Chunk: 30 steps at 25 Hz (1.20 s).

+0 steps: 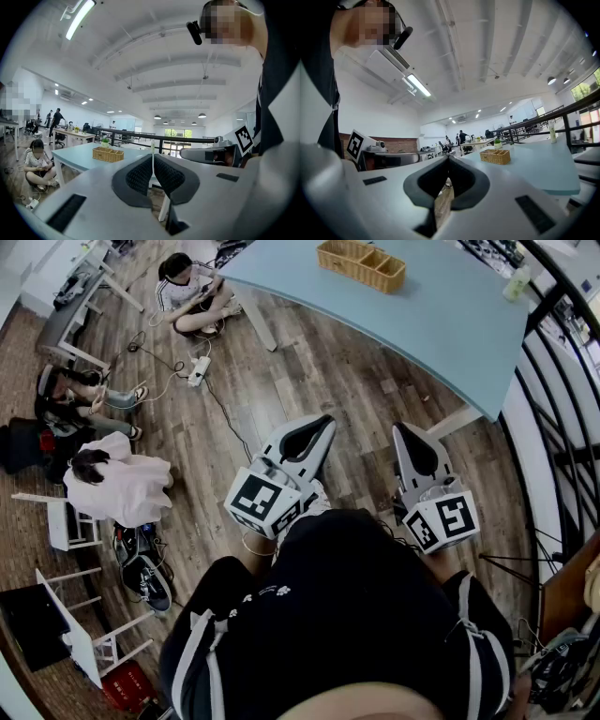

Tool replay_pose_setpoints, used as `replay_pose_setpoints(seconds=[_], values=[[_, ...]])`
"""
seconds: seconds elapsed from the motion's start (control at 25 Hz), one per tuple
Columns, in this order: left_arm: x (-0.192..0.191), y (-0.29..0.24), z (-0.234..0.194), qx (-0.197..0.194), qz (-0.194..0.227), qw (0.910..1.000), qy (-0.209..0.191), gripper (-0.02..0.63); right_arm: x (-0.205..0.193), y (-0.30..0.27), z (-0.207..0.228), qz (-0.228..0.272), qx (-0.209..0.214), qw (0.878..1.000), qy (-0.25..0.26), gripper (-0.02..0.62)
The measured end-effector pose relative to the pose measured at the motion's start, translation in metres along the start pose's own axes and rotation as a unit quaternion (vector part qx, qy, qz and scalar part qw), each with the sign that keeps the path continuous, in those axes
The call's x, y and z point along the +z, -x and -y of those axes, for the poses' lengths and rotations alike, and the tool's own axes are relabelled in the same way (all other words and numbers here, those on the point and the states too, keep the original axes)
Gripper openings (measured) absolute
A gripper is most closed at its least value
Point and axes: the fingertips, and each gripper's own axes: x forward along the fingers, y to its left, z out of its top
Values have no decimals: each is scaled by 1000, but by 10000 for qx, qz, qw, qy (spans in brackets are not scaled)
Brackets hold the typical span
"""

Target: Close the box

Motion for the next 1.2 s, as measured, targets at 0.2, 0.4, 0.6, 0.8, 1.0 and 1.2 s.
replay_pose_setpoints(seconds=[0.2,0.4,0.6,0.8,1.0,1.2], values=[[-2,-5,-4,-4,-31,10000,6,20,-2,-5,5,-12,-24,10000,-30,0],[-5,-10,-8,-30,-76,10000,20,20,-4,-9,11,-12,-64,10000,-46,0],[-4,-16,-21,-47,-109,9999,52,20,-3,-21,14,-23,-100,9999,-29,0],[0,-24,-42,-31,-121,9999,57,20,-2,-43,22,-87,-141,9999,-15,2],[6,-35,-72,-18,-82,9999,101,20,3,-73,28,-107,-172,9998,-17,2],[11,-48,-103,-73,6,9999,119,20,7,-103,36,-139,-254,9996,51,2]])
